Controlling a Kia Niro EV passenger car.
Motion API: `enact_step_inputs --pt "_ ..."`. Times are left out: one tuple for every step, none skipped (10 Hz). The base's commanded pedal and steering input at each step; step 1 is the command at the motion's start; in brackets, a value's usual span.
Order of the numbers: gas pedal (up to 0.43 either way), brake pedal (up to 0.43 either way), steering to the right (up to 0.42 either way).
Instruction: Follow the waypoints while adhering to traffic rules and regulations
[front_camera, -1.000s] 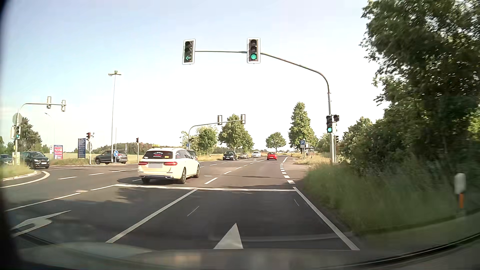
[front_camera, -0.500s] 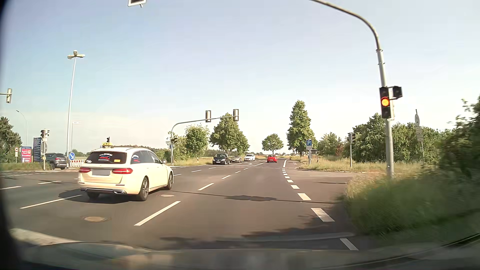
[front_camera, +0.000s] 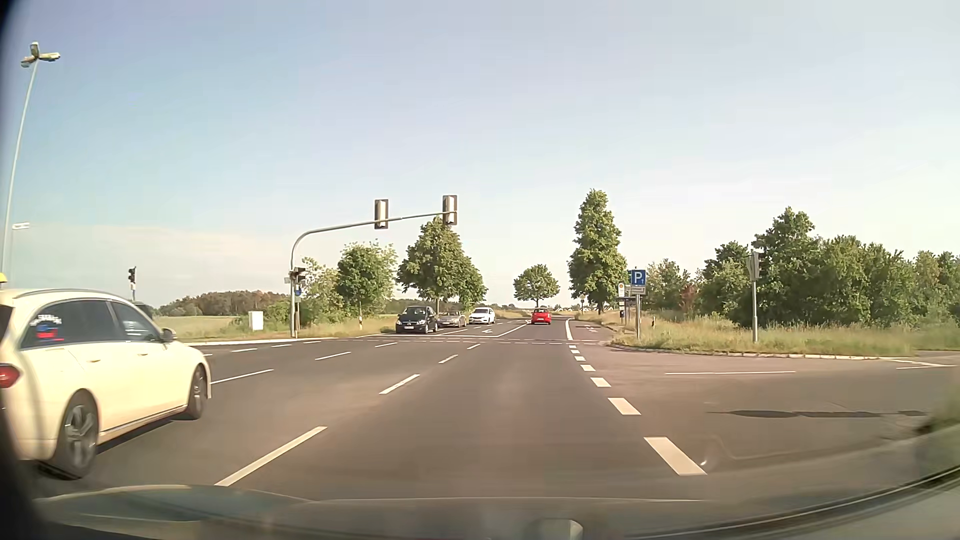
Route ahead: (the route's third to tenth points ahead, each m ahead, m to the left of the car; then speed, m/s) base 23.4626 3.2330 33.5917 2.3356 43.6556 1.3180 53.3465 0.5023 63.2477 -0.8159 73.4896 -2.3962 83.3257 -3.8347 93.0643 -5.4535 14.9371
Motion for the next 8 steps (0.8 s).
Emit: enact_step_inputs --pt "0.059 0.030 0.013" --pt "0.059 0.030 0.013" --pt "0.059 0.030 0.013" --pt "0.059 0.030 0.013" --pt "0.059 0.030 0.013" --pt "0.059 0.030 0.013" --pt "0.059 0.030 0.012" --pt "0.059 0.030 0.011"
